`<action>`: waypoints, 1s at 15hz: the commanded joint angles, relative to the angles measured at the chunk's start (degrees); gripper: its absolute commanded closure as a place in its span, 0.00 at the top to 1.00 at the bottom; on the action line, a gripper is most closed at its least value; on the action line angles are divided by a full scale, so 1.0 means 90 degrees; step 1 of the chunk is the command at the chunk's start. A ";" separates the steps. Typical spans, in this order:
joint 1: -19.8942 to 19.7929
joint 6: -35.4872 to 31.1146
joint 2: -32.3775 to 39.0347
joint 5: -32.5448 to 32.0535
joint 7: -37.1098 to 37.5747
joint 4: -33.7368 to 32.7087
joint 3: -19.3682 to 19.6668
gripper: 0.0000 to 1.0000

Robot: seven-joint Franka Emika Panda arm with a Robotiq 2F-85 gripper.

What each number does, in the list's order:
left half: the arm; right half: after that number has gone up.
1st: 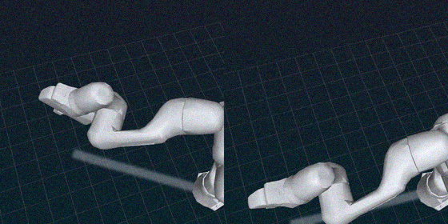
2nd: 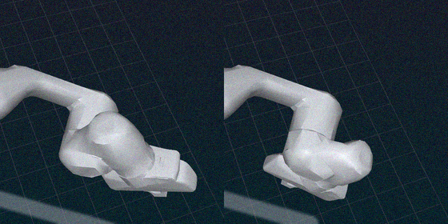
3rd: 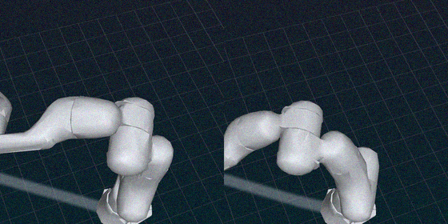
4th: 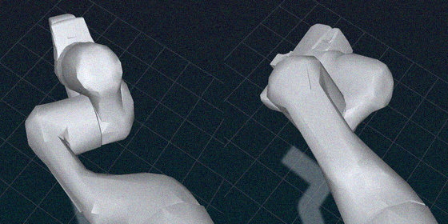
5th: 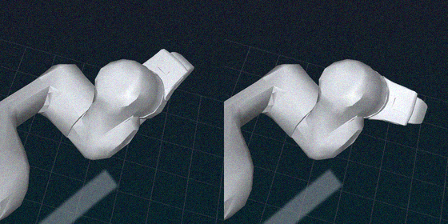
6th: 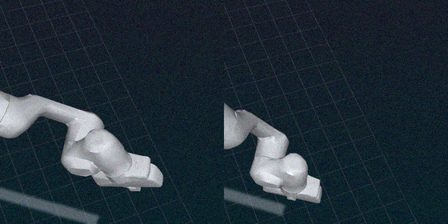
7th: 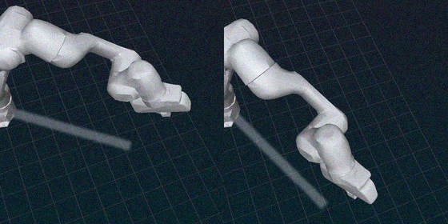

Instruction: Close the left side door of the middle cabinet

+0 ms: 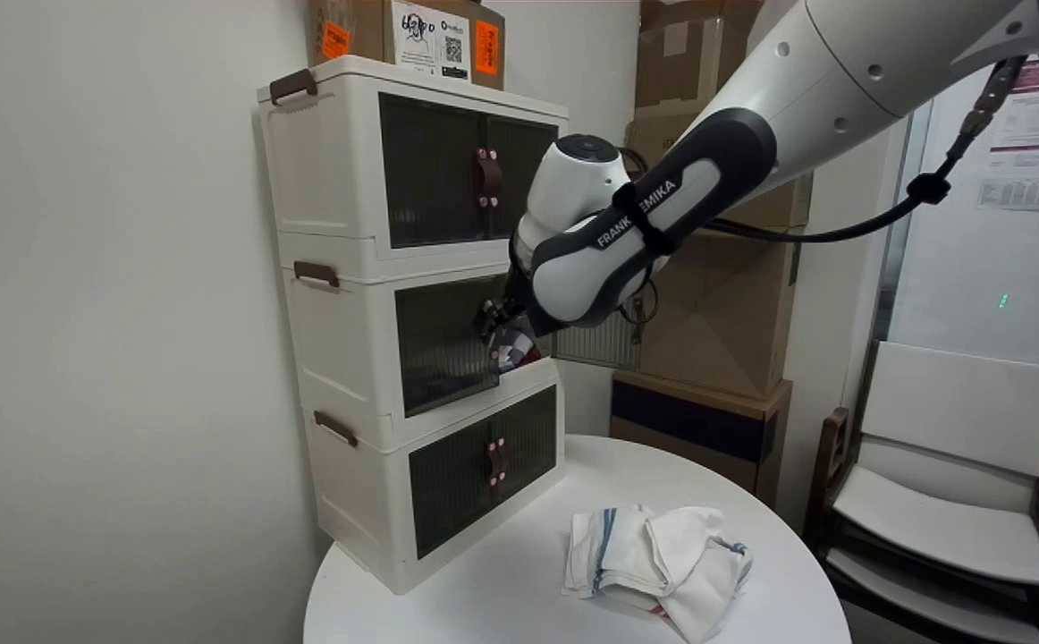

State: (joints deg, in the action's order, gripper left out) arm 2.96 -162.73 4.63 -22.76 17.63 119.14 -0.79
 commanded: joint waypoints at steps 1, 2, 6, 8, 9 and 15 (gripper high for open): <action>-0.0074 -0.0060 0.0493 0.0514 -0.0483 -0.0669 -0.0093 1.00; -0.0005 -0.0047 0.0594 0.0781 -0.0716 -0.0817 -0.0058 1.00; -0.0008 0.0087 0.0970 0.1599 -0.1375 -0.1391 -0.0235 1.00; 0.0001 0.0115 0.1137 0.1842 -0.1581 -0.1626 -0.0302 1.00; 0.0008 0.0114 0.1224 0.1915 -0.1655 -0.1739 -0.0323 1.00; 0.0018 0.0118 0.1645 0.1993 -0.1943 -0.2288 -0.0352 1.00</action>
State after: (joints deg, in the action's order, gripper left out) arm 3.16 -162.42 16.73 -6.60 2.82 102.83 -3.71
